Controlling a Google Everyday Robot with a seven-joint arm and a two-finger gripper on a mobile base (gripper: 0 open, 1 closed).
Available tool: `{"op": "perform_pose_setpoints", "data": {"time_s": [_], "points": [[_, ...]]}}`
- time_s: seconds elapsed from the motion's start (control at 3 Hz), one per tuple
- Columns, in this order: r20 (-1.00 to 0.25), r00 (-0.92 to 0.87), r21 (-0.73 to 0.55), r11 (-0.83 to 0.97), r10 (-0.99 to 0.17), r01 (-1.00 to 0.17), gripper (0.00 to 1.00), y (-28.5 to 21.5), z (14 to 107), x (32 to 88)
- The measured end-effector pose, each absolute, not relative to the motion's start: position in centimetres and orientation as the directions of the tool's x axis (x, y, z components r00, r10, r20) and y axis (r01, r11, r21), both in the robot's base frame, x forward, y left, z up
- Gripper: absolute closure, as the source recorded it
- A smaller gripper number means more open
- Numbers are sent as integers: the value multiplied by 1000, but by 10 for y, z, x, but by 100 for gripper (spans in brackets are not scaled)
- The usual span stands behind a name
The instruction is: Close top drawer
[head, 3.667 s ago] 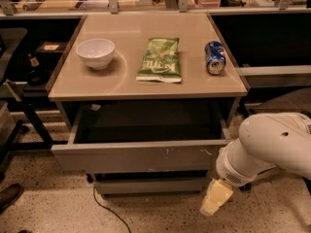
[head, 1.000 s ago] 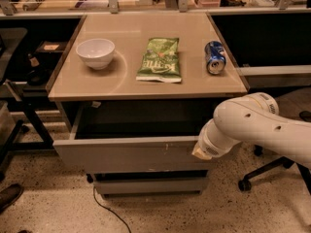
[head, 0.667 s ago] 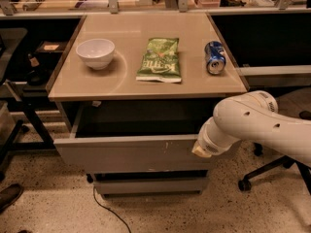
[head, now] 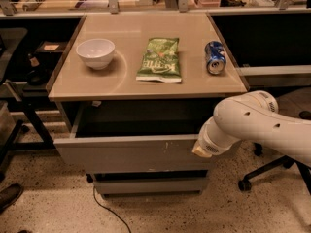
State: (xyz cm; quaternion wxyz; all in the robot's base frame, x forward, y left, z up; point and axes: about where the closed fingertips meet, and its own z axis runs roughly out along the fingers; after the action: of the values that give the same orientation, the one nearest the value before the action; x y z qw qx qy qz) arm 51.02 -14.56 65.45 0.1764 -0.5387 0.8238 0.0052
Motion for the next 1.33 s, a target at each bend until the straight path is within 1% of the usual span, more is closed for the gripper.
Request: {"op": "perform_pose_setpoints", "data": {"time_s": [0.67, 1.0, 1.33], "points": [[-296, -357, -181, 420, -886, -889, 13, -146, 655, 510], [-296, -357, -182, 420, -886, -889, 0, -146, 655, 510], [-296, -357, -182, 419, -886, -889, 0, -146, 655, 510]]}}
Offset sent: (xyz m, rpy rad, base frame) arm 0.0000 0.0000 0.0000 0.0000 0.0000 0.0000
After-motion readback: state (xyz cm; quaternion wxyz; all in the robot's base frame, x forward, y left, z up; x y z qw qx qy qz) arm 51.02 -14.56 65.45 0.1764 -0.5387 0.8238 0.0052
